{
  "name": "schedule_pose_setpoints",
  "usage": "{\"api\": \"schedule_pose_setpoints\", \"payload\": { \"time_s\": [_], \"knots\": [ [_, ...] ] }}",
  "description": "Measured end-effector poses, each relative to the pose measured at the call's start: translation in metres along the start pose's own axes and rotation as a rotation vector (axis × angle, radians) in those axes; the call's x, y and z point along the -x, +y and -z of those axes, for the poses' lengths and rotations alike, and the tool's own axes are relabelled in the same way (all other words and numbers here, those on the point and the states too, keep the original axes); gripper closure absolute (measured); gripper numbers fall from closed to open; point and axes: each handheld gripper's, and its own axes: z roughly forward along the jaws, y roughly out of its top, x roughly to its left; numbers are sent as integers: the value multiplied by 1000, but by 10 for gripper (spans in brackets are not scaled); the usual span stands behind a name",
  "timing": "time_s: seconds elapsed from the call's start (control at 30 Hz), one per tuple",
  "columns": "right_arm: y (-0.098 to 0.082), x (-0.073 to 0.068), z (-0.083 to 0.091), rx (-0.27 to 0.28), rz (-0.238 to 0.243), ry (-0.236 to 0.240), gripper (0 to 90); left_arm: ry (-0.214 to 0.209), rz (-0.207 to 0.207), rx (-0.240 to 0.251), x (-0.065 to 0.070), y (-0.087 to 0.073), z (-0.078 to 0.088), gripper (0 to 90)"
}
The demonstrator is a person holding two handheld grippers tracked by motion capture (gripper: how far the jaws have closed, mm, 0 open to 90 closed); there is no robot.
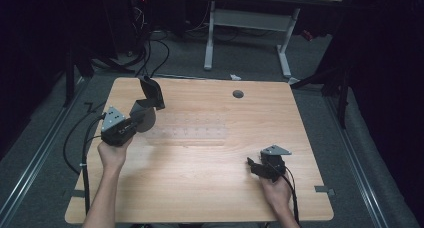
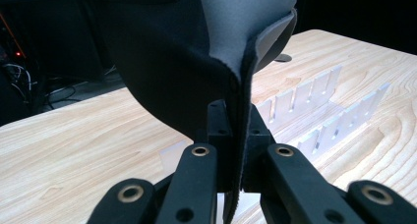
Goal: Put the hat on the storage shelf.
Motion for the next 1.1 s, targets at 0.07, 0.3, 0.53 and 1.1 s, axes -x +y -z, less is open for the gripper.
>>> {"api": "schedule_pose_setpoints", "payload": {
  "time_s": [0.07, 0.3, 0.53, 1.1],
  "knots": [
    [0, 0, 0, 0, 0, 0, 395, 4, -5, -10, -1, -3, -2, 869],
    [0, 0, 0, 0, 0, 0, 395, 12, 0, -16, -2, -9, -3, 868],
    [0, 0, 0, 0, 1, 0, 394, 32, 17, -44, -6, -20, -3, 866],
    [0, 0, 0, 0, 0, 0, 393, 74, 118, -74, -10, -25, 5, 816]
  ]
}}
